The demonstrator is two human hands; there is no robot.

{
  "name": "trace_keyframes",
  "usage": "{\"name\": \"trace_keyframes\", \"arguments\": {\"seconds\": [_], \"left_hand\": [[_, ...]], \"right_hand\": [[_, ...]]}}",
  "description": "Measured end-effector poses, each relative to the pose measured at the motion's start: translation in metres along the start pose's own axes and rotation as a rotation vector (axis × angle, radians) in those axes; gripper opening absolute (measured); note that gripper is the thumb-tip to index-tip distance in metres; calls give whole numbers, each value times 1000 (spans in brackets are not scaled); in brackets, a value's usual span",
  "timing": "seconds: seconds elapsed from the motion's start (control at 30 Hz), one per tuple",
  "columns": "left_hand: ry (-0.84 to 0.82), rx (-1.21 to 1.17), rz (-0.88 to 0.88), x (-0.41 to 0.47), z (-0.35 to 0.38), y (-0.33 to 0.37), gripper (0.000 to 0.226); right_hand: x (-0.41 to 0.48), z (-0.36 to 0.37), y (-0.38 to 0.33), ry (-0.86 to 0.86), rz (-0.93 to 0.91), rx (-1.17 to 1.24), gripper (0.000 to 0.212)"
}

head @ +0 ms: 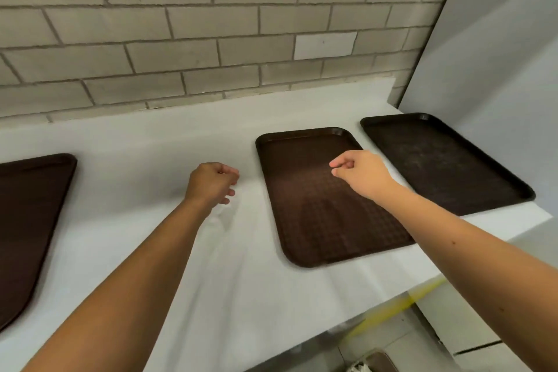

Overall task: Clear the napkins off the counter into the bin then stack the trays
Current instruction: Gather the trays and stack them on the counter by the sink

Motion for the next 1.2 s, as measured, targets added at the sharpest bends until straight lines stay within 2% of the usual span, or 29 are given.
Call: {"name": "trace_keyframes", "arguments": {"seconds": [0.2,0.33,0.43,0.73,0.97,1.2], "left_hand": [[7,89,-83,11,51,6,18],[-55,238,-164,19,75,1,36],[-129,270,-246,17,96,-4,41],[-16,286,-244,20,113,-13,5],[44,328,-223,18,100,-20,7],[126,269,-243,4,35,-34,9]], "right_hand": [[35,-32,56,-22,72,-57,19],[54,-34,101,-52,158,-144,41],[62,-32,129,-112,218,-195,48],[76,-30,160,-116,245,-127,23],[83,-25,154,-170,241,-104,21],[81,-5,97,-184,141,-65,18]]}}
Point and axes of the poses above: each hand's wrist, its own x-axis towards the middle knuckle, its own z-axis out of the palm, y = z × x, the point moved 6 cm from there along x, towards the middle knuckle, and after that the axes turned 3 degrees about x, right-handed, at the moved point
